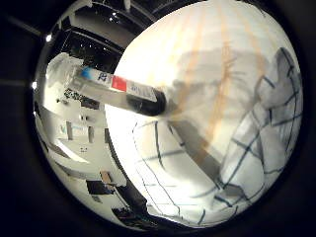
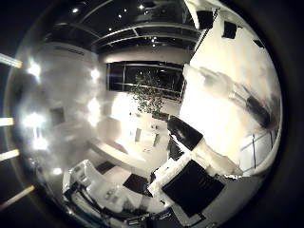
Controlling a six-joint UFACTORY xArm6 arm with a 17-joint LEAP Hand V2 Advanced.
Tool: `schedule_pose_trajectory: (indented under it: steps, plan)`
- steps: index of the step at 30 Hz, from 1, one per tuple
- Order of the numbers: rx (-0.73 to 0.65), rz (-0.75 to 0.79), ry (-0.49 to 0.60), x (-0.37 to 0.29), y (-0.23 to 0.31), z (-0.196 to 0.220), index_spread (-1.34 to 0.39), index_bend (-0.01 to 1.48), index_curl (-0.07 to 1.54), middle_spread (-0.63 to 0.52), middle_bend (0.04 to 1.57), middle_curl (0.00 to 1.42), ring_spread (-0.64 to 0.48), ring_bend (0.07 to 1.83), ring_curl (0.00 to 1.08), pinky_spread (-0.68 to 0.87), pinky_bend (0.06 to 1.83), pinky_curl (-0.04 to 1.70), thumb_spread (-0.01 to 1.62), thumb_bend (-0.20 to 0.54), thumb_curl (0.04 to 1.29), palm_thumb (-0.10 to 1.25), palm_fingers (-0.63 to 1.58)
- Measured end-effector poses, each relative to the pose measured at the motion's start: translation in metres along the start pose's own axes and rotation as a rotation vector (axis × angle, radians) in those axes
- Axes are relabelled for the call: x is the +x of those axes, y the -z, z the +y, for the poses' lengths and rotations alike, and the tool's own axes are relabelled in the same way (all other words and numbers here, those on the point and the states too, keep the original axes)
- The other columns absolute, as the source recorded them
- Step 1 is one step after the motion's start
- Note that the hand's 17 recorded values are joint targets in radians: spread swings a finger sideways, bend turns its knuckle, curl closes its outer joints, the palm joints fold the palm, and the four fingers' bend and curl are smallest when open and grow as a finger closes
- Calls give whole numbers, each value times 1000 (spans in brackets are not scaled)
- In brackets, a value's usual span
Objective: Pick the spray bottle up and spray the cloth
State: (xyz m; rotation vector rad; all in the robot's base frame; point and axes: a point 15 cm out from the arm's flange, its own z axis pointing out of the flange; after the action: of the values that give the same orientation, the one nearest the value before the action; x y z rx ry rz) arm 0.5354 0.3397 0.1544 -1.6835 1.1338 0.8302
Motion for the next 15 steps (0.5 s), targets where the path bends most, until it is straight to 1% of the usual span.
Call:
schedule_pose_trajectory:
  steps: [6, 15]
  plan:
    - [-10, 23, 4, -21, 35, 23, -267, 218, 484, -22, 503, 428, -19, 793, 378, 314, 454, 648, 1083, -23, 421, 669, 302]
    - [-17, 77, 11, -40, 105, 70, -265, 197, 466, -22, 443, 410, -4, 726, 359, 357, 411, 579, 1100, -22, 404, 652, 339]
